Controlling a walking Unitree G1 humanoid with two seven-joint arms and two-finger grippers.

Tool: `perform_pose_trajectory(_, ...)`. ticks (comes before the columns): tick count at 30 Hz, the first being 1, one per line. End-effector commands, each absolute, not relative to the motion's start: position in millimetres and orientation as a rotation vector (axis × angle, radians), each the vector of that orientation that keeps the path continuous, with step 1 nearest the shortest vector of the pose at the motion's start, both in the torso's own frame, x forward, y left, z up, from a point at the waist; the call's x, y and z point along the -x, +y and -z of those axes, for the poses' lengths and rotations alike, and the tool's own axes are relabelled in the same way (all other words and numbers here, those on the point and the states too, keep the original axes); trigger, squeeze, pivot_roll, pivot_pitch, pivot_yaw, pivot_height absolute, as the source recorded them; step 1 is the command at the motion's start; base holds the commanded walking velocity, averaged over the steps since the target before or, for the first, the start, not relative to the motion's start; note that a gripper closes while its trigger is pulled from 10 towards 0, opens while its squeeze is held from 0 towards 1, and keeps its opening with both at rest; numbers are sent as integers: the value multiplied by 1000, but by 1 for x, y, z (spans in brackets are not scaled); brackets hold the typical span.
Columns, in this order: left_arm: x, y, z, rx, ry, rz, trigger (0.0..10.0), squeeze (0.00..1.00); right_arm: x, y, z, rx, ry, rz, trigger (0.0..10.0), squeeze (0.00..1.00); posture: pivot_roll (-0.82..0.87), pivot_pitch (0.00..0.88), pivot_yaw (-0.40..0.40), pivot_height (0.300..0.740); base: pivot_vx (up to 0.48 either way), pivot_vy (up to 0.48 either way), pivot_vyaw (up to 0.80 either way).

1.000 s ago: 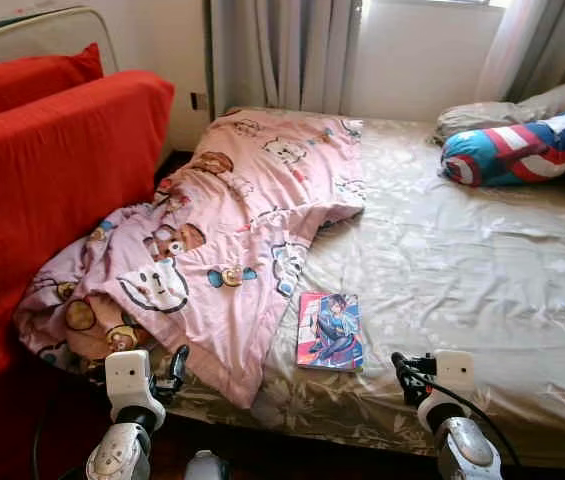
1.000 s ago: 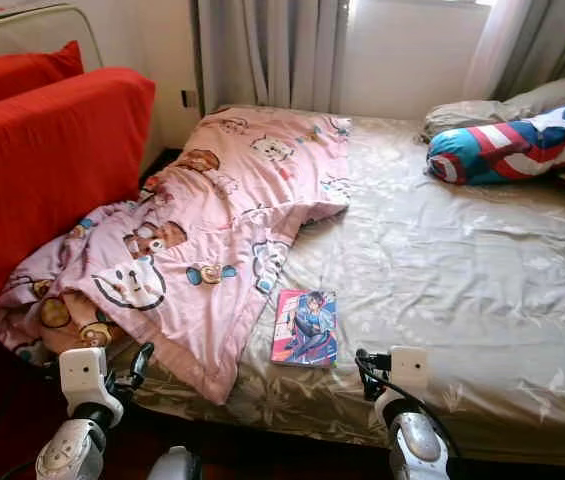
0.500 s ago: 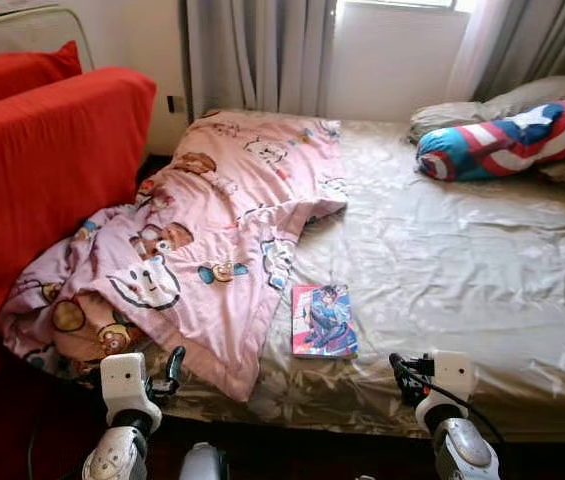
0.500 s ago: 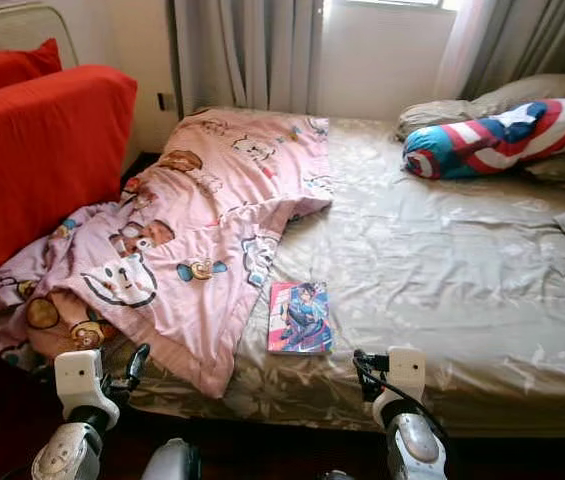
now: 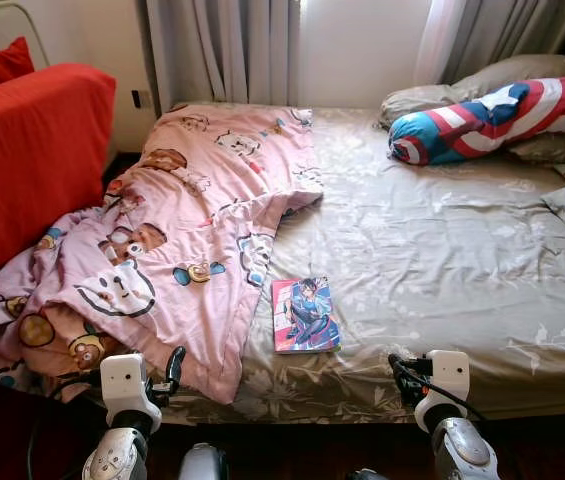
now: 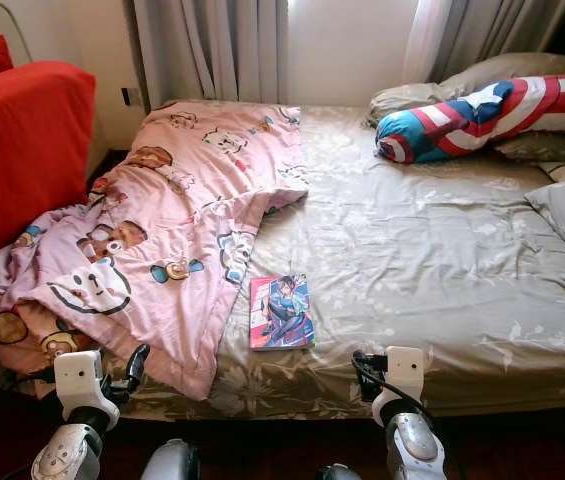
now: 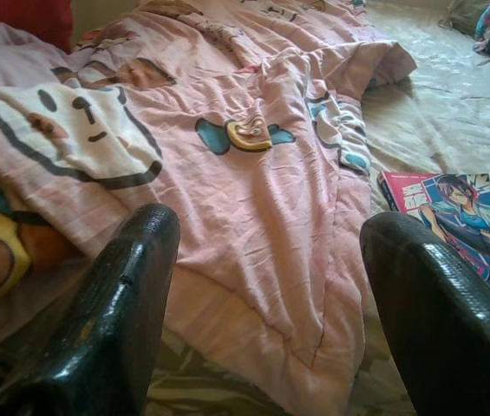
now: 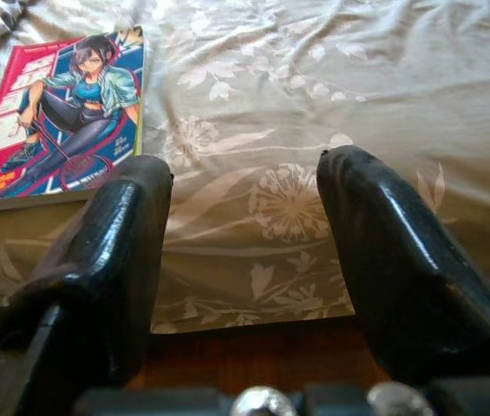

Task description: Clean up the room

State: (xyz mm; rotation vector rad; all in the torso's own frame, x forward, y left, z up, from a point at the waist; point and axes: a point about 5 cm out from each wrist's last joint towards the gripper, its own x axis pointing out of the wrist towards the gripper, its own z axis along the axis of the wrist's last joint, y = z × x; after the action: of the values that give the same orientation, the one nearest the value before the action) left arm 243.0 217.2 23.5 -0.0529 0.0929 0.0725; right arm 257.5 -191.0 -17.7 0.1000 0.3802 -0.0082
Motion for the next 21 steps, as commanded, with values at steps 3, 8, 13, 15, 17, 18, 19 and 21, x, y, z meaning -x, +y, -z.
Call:
perform_pose_trajectory(3,-241,216,-22,51,105,-66,10000,0,-259,-192,16,-101,369,14,10000,0,36,0,-66,611,0,0,0)
perform_pose_trajectory(8,-241,217,-23,48,104,-65,10000,0,-259,-191,16,-104,364,11,10000,0,37,0,-65,611,0,0,0)
perform_pose_trajectory(13,-241,217,-24,47,103,-66,10000,0,-260,-188,16,-95,367,-14,10000,0,39,0,-64,611,0,0,0)
perform_pose_trajectory(15,-241,218,-25,48,102,-65,10000,0,-260,-187,15,-91,364,-24,10000,0,40,0,-64,611,0,0,0)
perform_pose_trajectory(17,-241,217,-25,49,102,-61,10000,0,-259,-185,16,-95,361,-32,10000,0,41,0,-63,611,0,0,800)
perform_pose_trajectory(18,-241,217,-25,49,102,-61,10000,0,-259,-185,16,-95,361,-32,10000,0,41,0,-63,611,0,0,800)
perform_pose_trajectory(19,-241,217,-25,49,103,-60,10000,0,-259,-184,16,-100,360,-33,10000,0,41,0,-62,611,0,0,800)
perform_pose_trajectory(21,-241,217,-26,50,103,-60,10000,0,-259,-184,16,-105,359,-35,10000,0,42,0,-62,611,0,0,800)
